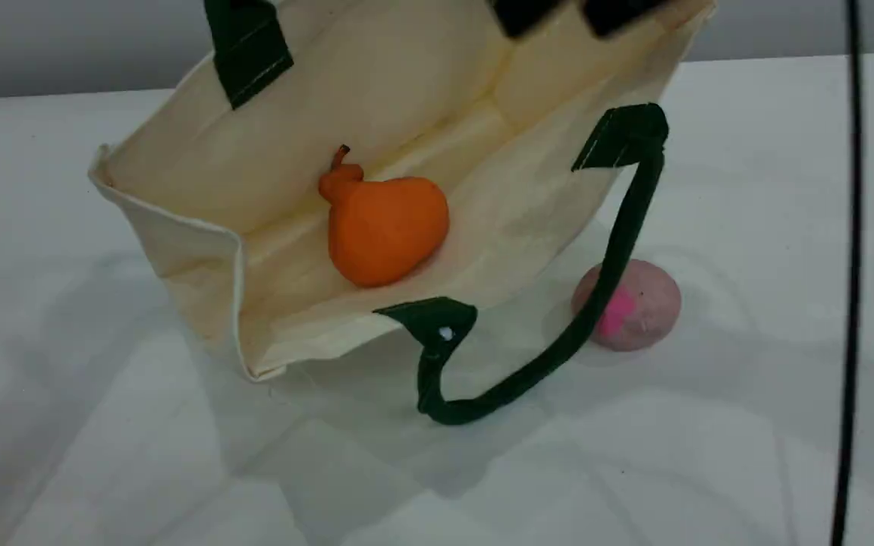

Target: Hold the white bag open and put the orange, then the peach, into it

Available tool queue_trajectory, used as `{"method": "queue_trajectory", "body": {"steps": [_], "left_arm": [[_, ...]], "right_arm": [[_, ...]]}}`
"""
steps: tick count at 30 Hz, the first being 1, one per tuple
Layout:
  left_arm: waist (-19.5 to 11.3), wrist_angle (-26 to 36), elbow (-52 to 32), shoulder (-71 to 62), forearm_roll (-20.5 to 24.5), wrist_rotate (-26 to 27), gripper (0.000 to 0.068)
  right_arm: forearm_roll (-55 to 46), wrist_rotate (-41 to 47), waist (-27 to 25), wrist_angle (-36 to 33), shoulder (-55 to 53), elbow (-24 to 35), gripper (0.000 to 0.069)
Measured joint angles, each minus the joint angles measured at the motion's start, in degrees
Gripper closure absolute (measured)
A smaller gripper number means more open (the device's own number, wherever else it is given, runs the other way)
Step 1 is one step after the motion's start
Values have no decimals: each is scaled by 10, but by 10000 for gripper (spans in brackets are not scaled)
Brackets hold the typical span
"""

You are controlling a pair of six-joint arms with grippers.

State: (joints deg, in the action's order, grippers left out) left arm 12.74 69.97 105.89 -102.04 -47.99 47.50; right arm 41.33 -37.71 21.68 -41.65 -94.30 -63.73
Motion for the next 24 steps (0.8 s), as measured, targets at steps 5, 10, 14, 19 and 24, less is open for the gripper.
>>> {"method": "queue_trajectory", "body": {"steps": [5, 10, 14, 19, 24], "left_arm": [[0, 0, 0, 0, 0, 1, 622], [0, 0, 0, 0, 2, 2, 622], [0, 0, 0, 0, 4, 2, 622], [0, 0, 0, 0, 16, 2, 622], [0, 0, 0, 0, 18, 2, 622]], "right_arm": [[-56, 38, -40, -56, 0, 0, 148], [-62, 38, -90, -92, 0, 0, 147], [-92, 49, -129, -94, 0, 8, 147], [-94, 55, -176, -54, 0, 51, 147], [-60, 37, -177, 10, 0, 100, 147]]}}
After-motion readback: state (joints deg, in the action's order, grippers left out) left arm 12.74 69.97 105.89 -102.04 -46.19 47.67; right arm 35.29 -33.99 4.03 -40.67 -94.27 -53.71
